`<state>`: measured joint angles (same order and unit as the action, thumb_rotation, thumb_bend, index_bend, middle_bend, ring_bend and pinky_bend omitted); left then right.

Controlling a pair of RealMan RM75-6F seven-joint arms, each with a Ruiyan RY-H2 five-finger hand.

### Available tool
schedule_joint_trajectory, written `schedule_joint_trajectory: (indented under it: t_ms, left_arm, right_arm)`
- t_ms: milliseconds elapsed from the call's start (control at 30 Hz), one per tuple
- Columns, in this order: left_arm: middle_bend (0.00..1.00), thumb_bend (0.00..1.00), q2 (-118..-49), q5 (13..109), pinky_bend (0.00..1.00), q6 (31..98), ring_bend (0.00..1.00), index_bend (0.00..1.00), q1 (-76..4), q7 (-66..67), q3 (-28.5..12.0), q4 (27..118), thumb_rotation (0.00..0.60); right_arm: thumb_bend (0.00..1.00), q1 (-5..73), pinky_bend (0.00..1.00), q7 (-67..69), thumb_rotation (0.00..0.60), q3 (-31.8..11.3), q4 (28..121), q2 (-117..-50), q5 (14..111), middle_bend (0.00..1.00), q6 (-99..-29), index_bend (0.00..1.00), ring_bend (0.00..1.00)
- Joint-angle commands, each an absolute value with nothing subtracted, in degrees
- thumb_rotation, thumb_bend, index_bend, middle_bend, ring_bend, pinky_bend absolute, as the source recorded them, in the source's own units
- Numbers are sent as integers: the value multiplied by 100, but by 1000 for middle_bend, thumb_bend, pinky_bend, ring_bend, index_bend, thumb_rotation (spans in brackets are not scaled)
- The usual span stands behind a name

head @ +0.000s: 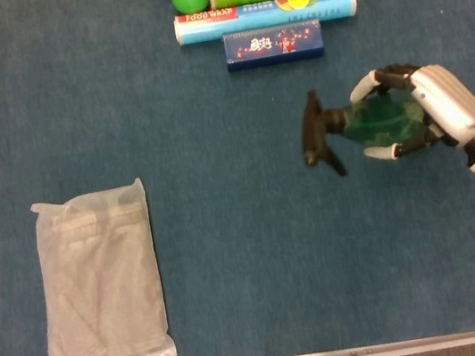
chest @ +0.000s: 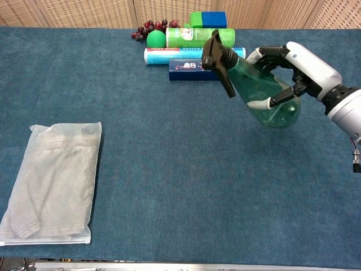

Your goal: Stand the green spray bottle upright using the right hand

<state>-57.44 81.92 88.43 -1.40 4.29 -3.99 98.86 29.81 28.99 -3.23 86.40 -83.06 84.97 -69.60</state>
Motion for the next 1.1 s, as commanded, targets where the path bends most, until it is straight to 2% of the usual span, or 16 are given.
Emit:
schedule_joint_trajectory:
  t_ms: [33,367,667,933,1100]
  left_arm:
    - [215,51,-5746,8194,145,8841,93,376,-139,434,-395,9885,600]
    - [215,51,-5780,8149,145,8767,93,376,-167,509,-391,9881,600]
    - [215,51,-5803,8084,145,8691,93,376,-193,556,-393,9862,600]
    - [215,52,-5792,8019,145,8641,93,376,-204,546,-401,9858,600]
    - [215,51,-5782,8001,145,8631,93,376,-203,522,-402,9856,600]
  right_arm:
    - [40,2737,405,4255,600,-480,7976,-8812,8659,518,-7364,528,376]
    - [37,2573,407,5949,600,-530,6512,-9624,8960,518,-7987,541,376]
    - [2,2496,458,6954,600,-651,4942,-10518,8999,530,-8498,575,391]
    - [0,2523,485,7846,600,-737,3903,-11042,8833,536,-8375,584,395]
    - [0,2557,498,8425,600,-748,3638,-11136,8767,539,-8188,595,400]
